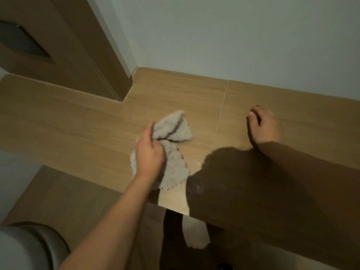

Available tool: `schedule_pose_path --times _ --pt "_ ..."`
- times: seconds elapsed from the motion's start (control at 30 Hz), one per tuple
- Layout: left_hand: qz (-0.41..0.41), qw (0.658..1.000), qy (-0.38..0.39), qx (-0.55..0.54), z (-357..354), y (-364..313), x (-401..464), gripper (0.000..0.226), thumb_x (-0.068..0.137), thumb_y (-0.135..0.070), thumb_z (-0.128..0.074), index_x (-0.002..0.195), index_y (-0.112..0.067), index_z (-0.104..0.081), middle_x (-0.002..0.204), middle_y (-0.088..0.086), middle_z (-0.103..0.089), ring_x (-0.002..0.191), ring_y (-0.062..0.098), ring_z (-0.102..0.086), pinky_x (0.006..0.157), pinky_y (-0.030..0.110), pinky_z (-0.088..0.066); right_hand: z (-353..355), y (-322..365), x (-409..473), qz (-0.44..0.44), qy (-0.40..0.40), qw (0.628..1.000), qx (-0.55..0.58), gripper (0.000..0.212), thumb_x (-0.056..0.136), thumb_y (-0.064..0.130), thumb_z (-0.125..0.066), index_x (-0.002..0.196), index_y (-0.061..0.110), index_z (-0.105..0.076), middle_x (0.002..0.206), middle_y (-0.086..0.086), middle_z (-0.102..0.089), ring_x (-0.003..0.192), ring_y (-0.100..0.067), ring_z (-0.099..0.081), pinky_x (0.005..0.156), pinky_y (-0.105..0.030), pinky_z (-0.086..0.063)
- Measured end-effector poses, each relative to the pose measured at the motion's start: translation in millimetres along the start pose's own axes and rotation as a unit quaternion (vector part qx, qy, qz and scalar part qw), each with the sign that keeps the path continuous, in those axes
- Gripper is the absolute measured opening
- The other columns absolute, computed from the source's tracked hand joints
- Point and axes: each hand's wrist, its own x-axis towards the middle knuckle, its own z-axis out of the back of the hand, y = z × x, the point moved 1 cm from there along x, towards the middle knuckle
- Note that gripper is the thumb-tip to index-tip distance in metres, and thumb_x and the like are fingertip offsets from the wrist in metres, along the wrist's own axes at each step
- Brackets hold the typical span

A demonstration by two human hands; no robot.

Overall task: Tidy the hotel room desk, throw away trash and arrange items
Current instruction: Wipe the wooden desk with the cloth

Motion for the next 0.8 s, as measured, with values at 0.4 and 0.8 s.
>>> schedule_pose_path --times 0.4,0.8 --pt "-0.107 0.969 -0.002 0.224 -86 -37 129 0.057 0.089 -0.009 -0.041 0.144 -0.004 -0.05 0.145 0.02 -0.053 0.135 0.037 -0.044 0.116 0.047 -0.033 10 -63 14 0.028 -0.036 0.992 -0.12 0.049 0.104 0.036 -0.037 0.139 0.005 -0.053 0.146 -0.018 -0.048 0.136 -0.034 -0.042 0.117 -0.048 -0.027" --pt "-0.207 0.961 0.139 0.12 -134 -81 114 0.058 0.09 0.003 -0.043 0.144 -0.013 -0.055 0.139 0.007 -0.06 0.13 0.022 -0.049 0.115 0.04 -0.038 4 -64 12 0.035 -0.076 0.991 -0.105 0.049 0.098 0.033 -0.042 0.131 0.003 -0.061 0.144 -0.018 -0.052 0.137 -0.033 -0.043 0.118 -0.049 -0.024"
